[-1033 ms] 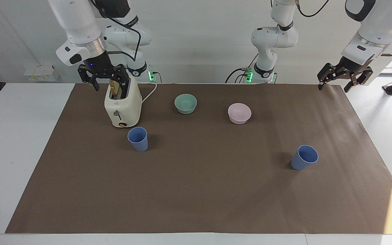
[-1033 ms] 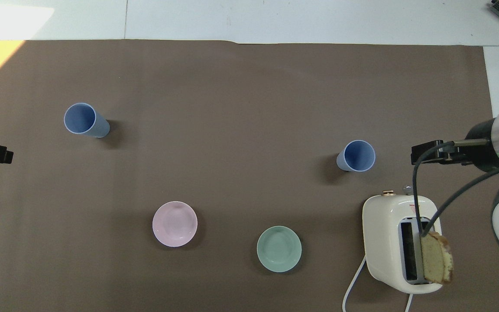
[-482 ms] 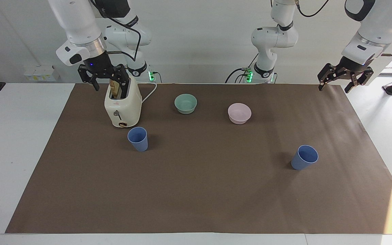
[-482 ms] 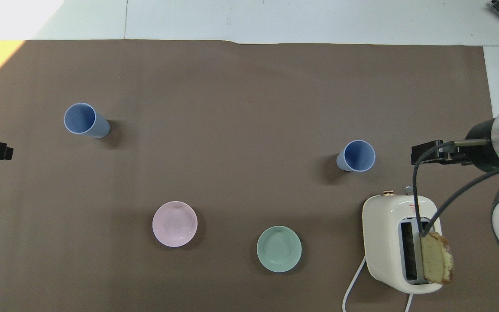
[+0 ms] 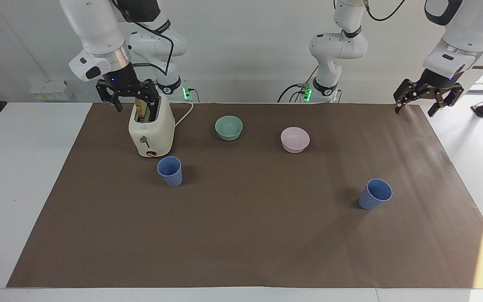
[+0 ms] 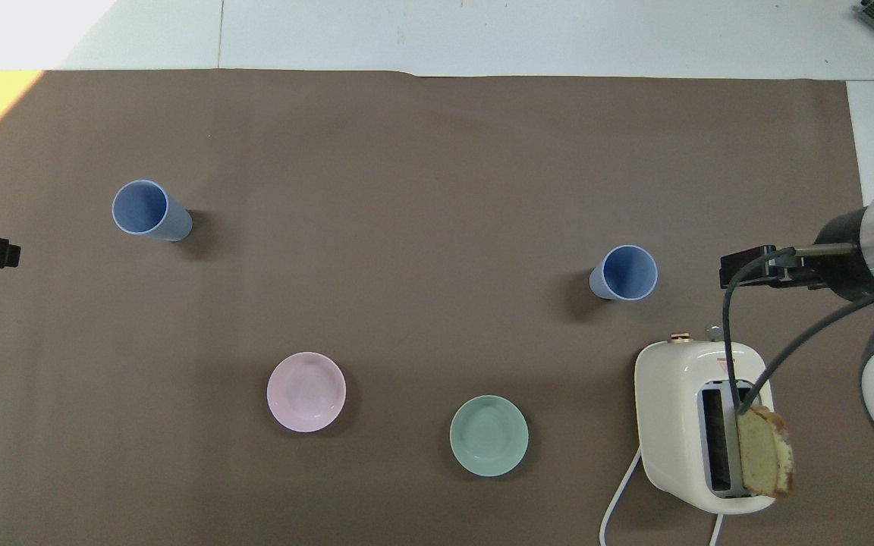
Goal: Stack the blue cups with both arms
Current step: 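Reach the left gripper down to the blue cup near it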
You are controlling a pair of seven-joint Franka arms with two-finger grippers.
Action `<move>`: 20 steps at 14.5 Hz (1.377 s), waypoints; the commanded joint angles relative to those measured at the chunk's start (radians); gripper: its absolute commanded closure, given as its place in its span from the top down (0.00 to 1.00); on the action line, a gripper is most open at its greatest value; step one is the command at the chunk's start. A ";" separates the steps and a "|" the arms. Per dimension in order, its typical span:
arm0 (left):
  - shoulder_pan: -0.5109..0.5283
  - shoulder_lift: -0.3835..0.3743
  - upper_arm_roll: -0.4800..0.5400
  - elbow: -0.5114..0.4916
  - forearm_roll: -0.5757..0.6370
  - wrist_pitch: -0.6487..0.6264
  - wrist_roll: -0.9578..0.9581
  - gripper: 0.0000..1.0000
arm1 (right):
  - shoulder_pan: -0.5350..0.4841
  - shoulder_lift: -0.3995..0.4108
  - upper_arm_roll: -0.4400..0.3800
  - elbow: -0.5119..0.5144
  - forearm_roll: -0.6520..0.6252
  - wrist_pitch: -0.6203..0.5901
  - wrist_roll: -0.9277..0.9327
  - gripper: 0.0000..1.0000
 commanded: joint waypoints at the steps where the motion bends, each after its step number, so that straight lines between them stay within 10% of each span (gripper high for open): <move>1: 0.001 0.032 0.002 -0.007 -0.012 0.078 0.064 1.00 | -0.017 -0.026 0.007 -0.031 0.002 0.019 -0.028 1.00; 20: 0.046 0.366 0.011 -0.036 -0.138 0.472 0.116 1.00 | -0.017 -0.027 0.007 -0.033 0.002 0.019 -0.026 1.00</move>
